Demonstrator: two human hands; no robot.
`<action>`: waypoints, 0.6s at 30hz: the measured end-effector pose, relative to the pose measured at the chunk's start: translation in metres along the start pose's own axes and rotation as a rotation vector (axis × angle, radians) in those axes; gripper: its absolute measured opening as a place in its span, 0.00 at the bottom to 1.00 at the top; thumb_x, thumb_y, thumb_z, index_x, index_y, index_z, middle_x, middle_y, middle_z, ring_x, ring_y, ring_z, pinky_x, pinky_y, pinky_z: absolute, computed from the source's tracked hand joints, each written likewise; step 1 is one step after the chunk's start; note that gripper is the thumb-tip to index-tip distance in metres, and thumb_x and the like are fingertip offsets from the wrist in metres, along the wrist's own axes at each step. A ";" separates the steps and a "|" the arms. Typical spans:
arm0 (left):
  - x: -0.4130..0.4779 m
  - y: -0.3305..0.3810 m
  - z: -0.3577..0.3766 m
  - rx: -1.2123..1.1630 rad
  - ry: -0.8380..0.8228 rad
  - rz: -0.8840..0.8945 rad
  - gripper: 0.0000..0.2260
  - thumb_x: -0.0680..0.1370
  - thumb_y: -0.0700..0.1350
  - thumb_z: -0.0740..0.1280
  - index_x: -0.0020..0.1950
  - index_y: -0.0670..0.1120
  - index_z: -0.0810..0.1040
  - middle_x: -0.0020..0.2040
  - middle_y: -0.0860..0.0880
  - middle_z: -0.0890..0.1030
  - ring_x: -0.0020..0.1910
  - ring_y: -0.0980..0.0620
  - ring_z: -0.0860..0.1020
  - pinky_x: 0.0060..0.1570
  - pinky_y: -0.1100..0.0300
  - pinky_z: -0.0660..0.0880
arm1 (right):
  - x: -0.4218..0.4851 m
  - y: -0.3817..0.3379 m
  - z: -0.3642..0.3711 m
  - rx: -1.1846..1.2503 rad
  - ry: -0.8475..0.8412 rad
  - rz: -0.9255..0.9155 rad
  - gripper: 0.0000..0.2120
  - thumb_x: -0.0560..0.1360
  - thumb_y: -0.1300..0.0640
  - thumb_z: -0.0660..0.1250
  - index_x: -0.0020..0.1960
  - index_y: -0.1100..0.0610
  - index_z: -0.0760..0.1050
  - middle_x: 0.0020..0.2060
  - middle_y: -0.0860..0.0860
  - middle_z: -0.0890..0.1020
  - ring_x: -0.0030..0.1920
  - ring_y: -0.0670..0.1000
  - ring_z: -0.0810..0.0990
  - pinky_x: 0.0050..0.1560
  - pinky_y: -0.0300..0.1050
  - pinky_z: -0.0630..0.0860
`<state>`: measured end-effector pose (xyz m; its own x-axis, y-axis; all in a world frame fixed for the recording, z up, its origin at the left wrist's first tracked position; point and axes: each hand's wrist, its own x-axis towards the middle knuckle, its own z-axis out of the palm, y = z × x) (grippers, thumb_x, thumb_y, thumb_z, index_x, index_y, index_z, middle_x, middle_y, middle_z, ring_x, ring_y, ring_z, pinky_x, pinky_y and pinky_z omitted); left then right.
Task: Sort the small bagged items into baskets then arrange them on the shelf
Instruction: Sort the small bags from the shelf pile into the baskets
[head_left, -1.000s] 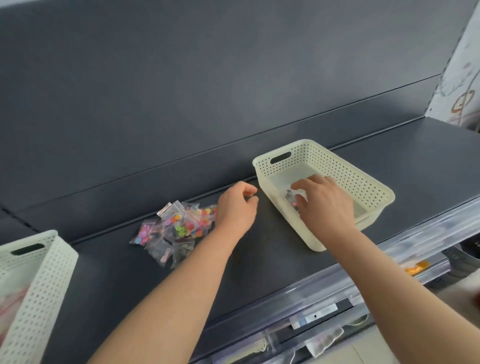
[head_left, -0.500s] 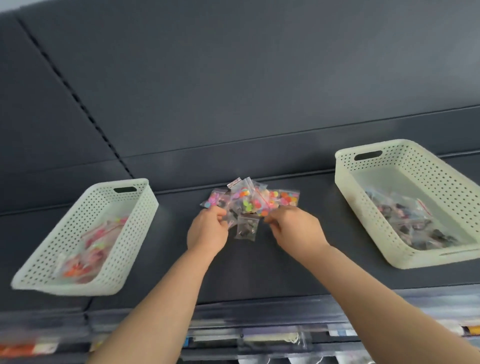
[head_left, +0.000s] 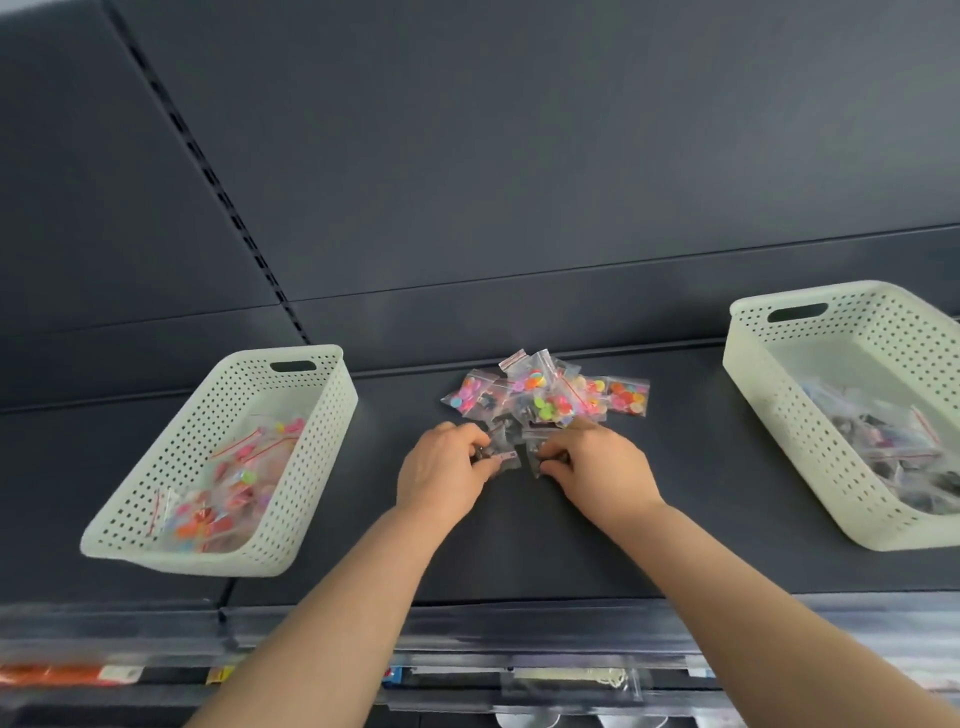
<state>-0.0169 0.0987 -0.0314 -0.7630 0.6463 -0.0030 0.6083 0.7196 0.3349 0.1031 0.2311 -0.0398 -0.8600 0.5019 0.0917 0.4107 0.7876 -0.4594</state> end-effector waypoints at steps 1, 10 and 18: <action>0.002 0.001 -0.001 0.024 -0.004 0.024 0.10 0.78 0.54 0.69 0.57 0.53 0.80 0.50 0.54 0.77 0.50 0.52 0.77 0.44 0.58 0.73 | -0.001 0.001 0.000 0.004 0.000 0.009 0.05 0.76 0.54 0.66 0.47 0.50 0.80 0.48 0.47 0.77 0.49 0.51 0.77 0.43 0.44 0.75; 0.021 0.069 -0.002 -0.249 0.028 0.187 0.04 0.77 0.46 0.69 0.43 0.52 0.82 0.43 0.58 0.79 0.44 0.55 0.77 0.37 0.60 0.69 | -0.013 0.034 -0.080 -0.007 0.421 0.142 0.05 0.75 0.55 0.67 0.43 0.49 0.81 0.40 0.47 0.78 0.41 0.50 0.77 0.35 0.43 0.72; 0.025 0.185 0.014 -0.364 -0.001 0.412 0.04 0.77 0.50 0.69 0.43 0.54 0.80 0.44 0.55 0.79 0.46 0.55 0.77 0.47 0.56 0.73 | -0.062 0.132 -0.140 -0.198 0.603 0.477 0.10 0.77 0.53 0.63 0.56 0.48 0.81 0.51 0.47 0.81 0.51 0.53 0.78 0.41 0.47 0.75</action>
<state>0.0800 0.2514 0.0170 -0.4772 0.8565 0.1968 0.7416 0.2723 0.6130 0.2529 0.3540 0.0176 -0.2882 0.8638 0.4131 0.7885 0.4589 -0.4095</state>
